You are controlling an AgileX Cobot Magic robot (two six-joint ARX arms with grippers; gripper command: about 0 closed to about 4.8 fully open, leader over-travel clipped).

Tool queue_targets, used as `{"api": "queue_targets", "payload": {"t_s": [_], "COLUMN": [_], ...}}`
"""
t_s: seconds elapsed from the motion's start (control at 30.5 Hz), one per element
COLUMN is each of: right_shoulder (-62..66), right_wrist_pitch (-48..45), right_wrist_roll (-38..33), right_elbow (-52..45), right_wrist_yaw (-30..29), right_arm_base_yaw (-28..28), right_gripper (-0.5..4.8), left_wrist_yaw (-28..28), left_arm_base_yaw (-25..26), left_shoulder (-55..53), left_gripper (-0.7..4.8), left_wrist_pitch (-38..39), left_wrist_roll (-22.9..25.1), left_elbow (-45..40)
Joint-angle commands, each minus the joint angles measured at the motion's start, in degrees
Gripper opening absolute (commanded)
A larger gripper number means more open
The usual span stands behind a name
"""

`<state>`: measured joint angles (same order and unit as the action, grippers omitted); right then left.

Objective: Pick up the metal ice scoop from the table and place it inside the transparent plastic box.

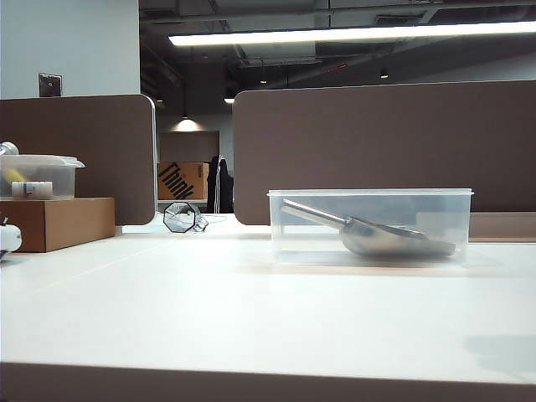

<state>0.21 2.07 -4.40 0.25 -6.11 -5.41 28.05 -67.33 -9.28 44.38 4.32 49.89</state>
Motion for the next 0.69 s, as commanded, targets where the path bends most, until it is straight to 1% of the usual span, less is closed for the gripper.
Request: {"api": "queue_targets", "payload": {"t_s": [0.03,0.07,0.23,0.3,0.69], "right_shoulder": [0.0,0.0,0.0,0.0,0.0], "right_wrist_pitch": [-0.7,-0.7,-0.7,-0.7,-0.7], "right_wrist_roll": [0.1,0.1,0.1,0.1,0.1], "right_elbow": [0.1,0.1,0.1,0.1,0.1], "right_wrist_yaw": [0.0,0.0,0.0,0.0,0.0], "right_arm_base_yaw": [0.0,0.0,0.0,0.0,0.0], "right_gripper": [-0.01,-0.01,-0.01,-0.01,-0.01], "left_wrist_yaw": [-5.6,-6.3,-6.4,-6.3,-6.3], "left_arm_base_yaw": [0.0,0.1,0.1,0.1,0.3], "left_shoulder": [0.9,1.2,1.3,1.4,1.3], "left_gripper": [-0.05,-0.05,-0.05,-0.05,-0.05], "left_wrist_pitch": [-0.3,-0.3,1.2,2.3,2.8], "left_wrist_roll": [-0.2,-0.4,-2.2,-5.1,-5.1], "left_elbow": [-1.9,-2.3,-3.4,-3.4,-3.4]}}
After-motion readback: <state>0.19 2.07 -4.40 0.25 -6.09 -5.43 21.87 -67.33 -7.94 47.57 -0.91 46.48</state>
